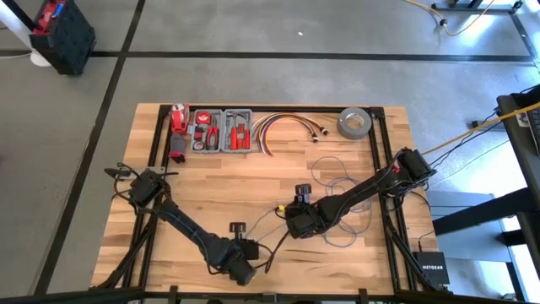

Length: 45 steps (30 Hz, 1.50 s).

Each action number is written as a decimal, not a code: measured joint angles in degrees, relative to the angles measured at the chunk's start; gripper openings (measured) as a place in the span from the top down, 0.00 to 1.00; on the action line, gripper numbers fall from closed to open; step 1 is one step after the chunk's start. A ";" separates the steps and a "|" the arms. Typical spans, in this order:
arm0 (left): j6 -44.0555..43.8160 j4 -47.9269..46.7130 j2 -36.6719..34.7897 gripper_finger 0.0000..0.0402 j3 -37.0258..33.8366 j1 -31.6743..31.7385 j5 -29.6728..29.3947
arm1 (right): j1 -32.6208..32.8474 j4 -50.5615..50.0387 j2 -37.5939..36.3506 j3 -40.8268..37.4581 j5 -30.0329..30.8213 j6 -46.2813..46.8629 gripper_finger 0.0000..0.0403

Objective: Coil cords
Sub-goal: Uncoil the blue wire into the black spool, then return to Home Position

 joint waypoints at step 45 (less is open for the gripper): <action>5.60 -14.98 -8.25 0.68 11.44 0.63 -12.64 | 8.65 -8.91 -25.19 -2.42 6.65 4.43 0.55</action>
